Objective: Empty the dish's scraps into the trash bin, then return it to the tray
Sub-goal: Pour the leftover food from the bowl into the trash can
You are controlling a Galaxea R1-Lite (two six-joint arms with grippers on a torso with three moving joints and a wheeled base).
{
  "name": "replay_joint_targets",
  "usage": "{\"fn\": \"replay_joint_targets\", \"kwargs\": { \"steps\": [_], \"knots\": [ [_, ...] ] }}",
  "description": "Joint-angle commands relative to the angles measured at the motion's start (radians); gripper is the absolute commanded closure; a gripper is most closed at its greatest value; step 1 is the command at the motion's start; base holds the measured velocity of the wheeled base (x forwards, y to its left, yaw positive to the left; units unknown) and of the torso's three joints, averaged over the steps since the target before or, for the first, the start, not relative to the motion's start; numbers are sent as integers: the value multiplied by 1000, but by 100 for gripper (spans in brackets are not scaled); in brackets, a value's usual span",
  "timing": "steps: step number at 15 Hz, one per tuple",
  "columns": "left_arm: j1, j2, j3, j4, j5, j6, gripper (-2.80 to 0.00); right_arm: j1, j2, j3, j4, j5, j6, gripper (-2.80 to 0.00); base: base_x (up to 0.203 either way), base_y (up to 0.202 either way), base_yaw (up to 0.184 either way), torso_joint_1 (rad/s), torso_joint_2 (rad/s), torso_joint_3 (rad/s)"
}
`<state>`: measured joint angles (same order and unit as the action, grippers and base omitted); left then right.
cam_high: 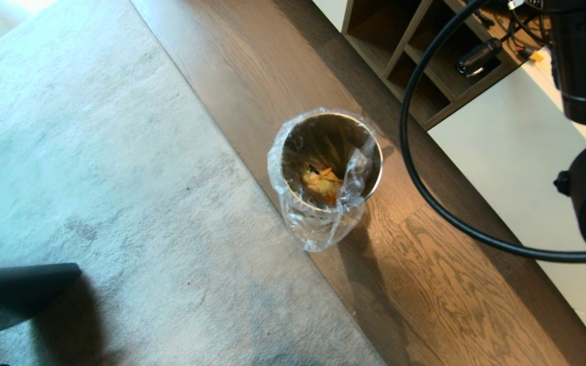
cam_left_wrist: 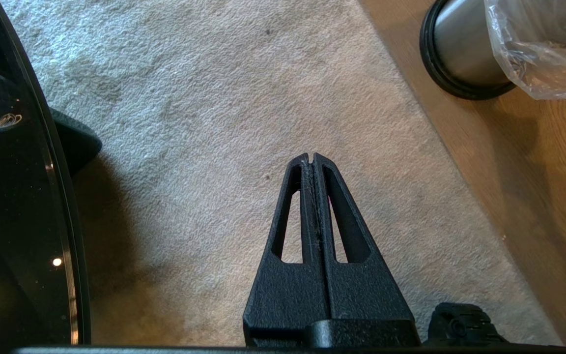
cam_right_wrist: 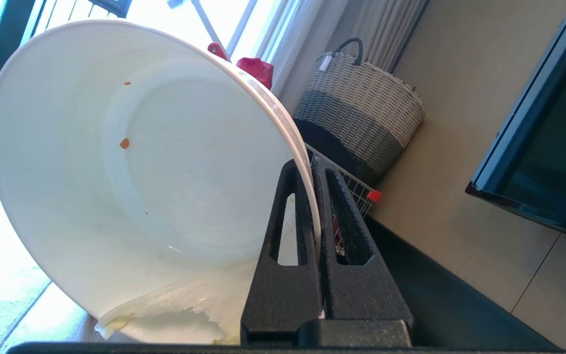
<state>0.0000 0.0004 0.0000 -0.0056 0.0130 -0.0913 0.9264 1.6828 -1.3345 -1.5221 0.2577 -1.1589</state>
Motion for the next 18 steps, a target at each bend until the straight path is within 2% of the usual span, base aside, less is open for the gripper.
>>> {"fn": "replay_joint_targets", "kwargs": {
  "steps": [1, 9, 14, 16, 18],
  "knots": [
    [0, 0, 0, -1, 1, -1, 0, 0, 2, 1, -41, 2, -7, 0, 0, 0, 0, 0, 0, 0],
    [0, 0, 0, -1, 1, -1, 0, 9, -3, -35, -41, 3, 3, 0, 0, 0, 0, 0, 0, 0],
    [0, 0, 0, -1, 1, -1, 0, 23, -15, -12, -41, -1, 24, 0, 0, 0, 0, 0, 0, 0],
    [0, 0, 0, -1, 1, -1, 0, 23, -17, 23, -40, -47, 43, 0, 0, 0, 0, 0, 0, 0],
    [0, 0, 0, -1, 1, -1, 0, 24, -26, 88, -33, -140, 74, 0, 0, 0, 0, 0, 0, 0]
  ]
}}
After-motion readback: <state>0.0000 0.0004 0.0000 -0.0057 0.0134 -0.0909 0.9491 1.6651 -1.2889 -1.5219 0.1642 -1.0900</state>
